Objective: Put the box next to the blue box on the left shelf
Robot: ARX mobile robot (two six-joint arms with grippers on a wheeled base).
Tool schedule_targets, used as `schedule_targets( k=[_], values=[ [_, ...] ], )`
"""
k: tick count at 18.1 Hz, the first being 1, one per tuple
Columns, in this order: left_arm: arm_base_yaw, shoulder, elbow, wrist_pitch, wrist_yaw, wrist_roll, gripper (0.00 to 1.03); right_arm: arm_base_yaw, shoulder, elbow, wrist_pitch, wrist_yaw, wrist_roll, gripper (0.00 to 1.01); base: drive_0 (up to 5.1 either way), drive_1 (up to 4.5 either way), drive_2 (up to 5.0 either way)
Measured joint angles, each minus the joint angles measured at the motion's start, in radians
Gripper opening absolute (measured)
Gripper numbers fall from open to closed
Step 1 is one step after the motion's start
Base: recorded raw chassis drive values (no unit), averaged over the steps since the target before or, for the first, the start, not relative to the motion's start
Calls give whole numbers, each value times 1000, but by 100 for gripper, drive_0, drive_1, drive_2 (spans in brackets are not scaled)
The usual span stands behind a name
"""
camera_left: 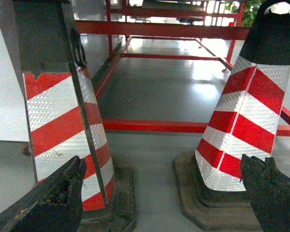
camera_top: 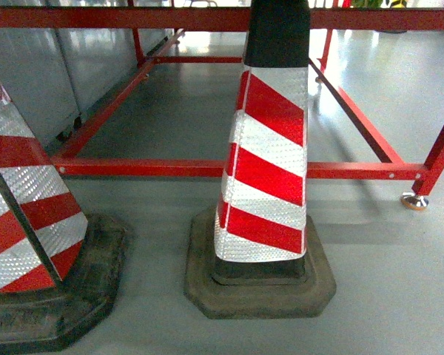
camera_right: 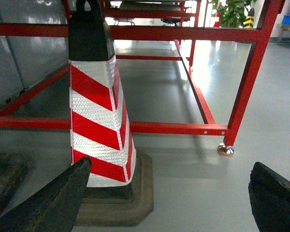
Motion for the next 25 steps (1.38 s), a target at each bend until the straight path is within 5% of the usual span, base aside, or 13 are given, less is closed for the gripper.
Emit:
schedule_targets(
  k=[25],
  values=[
    [0, 0, 0, 0, 1, 4, 98, 0, 0, 0, -2, 1, -2, 98, 0, 0, 0]
  ],
)
